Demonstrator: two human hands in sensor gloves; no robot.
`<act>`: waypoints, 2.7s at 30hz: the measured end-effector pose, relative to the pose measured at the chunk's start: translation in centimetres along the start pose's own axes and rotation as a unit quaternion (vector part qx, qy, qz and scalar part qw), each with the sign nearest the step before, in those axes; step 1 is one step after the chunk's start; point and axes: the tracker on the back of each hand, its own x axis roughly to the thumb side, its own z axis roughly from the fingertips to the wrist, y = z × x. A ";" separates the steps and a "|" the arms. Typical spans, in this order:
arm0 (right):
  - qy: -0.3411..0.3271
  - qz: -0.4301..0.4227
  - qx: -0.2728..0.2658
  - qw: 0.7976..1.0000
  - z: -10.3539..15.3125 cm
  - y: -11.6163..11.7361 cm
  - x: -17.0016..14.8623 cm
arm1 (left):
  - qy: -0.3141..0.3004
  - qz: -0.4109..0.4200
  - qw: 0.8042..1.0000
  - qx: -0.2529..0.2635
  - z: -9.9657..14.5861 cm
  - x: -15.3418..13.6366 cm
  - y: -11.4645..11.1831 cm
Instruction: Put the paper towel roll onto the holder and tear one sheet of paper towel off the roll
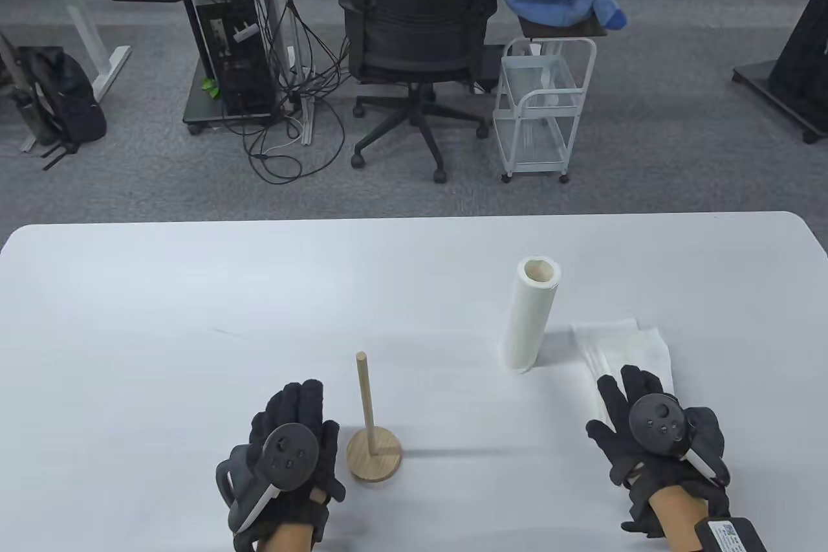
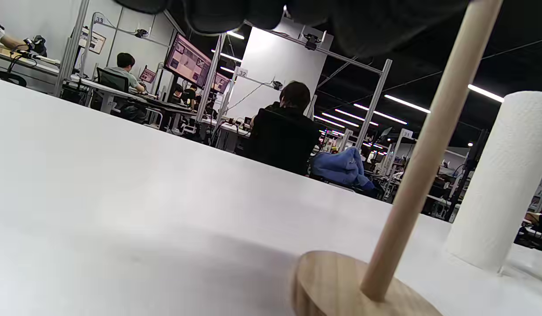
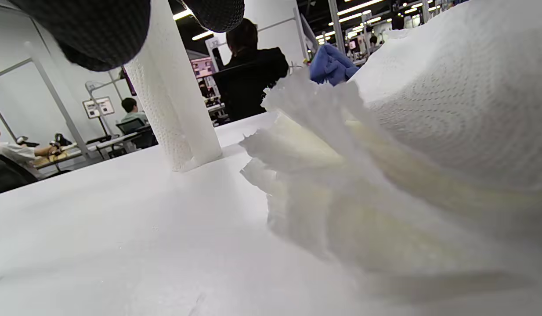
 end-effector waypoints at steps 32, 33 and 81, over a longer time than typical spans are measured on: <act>-0.006 -0.105 -0.025 0.994 0.4 -1.1 -1.0 | 0.003 0.142 0.989 -0.036 -2.1 2.3 0.8; -0.005 -0.106 -0.025 0.994 0.5 -1.1 -1.0 | 0.009 0.137 0.990 -0.035 -2.2 2.4 0.7; -0.024 -0.163 -0.027 0.986 0.7 -1.6 -0.8 | -0.037 0.144 0.987 -0.061 -11.8 17.7 -5.7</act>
